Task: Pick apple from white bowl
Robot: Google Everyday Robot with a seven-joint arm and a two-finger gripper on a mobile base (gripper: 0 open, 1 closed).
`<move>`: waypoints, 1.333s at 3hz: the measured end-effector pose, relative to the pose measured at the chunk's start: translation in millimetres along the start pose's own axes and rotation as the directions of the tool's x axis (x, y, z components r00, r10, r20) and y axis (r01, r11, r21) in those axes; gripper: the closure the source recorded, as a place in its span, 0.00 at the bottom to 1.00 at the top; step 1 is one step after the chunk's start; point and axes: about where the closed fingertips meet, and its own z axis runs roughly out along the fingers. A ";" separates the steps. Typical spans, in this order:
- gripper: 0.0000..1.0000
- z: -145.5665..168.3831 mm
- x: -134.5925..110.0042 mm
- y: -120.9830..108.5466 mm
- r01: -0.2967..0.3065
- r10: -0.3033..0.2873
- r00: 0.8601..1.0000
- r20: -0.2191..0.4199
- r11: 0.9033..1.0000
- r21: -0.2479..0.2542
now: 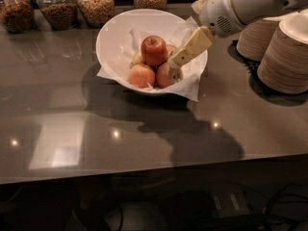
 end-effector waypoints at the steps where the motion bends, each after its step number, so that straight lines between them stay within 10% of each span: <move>1: 0.00 30.1 -12.2 5.2 -0.005 0.007 1.000 0.026 0.998 -0.060; 4: 0.04 82.0 -12.0 8.5 -0.008 0.010 1.000 0.011 0.989 -0.148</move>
Offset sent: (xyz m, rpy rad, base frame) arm 0.0251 0.0629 -0.0355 0.0527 0.1051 0.1090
